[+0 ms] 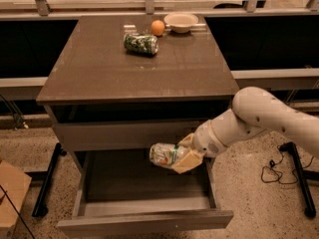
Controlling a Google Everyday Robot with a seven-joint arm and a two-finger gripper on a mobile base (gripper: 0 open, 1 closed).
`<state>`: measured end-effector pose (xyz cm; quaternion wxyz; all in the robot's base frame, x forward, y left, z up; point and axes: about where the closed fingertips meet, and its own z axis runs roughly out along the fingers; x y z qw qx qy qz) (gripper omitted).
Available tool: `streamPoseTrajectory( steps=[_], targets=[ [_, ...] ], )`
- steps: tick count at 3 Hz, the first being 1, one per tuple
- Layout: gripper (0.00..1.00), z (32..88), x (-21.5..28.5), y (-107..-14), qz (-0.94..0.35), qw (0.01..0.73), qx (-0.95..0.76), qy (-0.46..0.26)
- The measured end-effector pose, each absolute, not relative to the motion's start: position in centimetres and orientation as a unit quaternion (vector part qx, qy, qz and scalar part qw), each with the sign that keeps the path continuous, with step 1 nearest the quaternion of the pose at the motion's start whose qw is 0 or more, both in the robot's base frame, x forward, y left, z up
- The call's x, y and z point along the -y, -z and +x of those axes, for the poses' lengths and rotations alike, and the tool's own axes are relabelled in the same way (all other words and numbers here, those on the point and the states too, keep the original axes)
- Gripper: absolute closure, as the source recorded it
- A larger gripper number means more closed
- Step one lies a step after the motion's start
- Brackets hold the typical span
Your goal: Place 7up can into middle drawer
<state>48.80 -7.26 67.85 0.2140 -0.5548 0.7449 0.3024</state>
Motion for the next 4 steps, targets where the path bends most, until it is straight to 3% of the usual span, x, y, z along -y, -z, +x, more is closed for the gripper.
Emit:
streamPoseTrajectory(
  steps=[4],
  targets=[
    [0.97,50.4,4.8,-46.9,-0.411,0.214,-0.825,-0.322]
  ],
)
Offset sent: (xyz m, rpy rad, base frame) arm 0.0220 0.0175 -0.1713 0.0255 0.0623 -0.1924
